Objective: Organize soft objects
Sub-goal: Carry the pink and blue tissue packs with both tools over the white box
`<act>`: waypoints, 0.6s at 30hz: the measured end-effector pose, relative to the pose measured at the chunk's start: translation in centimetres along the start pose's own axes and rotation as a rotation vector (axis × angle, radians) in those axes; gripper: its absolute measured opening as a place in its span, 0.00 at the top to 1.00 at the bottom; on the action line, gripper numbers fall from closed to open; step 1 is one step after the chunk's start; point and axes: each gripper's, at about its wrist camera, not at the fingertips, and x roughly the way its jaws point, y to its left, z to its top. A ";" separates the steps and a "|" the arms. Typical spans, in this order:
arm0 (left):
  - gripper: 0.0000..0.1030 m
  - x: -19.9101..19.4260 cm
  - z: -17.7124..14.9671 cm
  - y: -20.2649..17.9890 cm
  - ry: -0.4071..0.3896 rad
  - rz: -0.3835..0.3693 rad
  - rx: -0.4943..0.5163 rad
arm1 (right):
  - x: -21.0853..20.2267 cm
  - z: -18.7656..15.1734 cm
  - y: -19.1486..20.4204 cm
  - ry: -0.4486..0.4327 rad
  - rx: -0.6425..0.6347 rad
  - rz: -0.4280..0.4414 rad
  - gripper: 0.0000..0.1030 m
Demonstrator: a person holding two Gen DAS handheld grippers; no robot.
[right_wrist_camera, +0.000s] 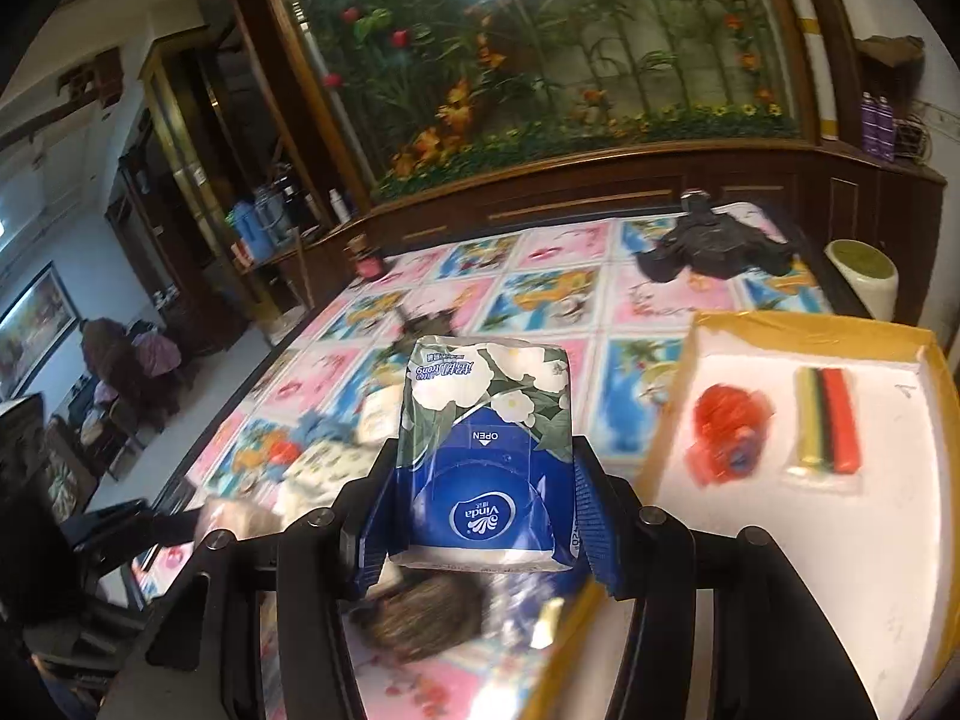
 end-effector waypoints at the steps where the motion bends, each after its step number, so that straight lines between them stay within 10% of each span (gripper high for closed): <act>1: 0.40 0.3 0.6 -0.6 0.002 -0.015 0.007 | 0.1 0.5 -0.8 -0.003 0.011 -0.010 0.49; 18: 0.41 13.0 4.3 -12.2 0.178 -0.205 0.079 | -2.0 0.8 -12.5 -0.005 0.316 -0.361 0.49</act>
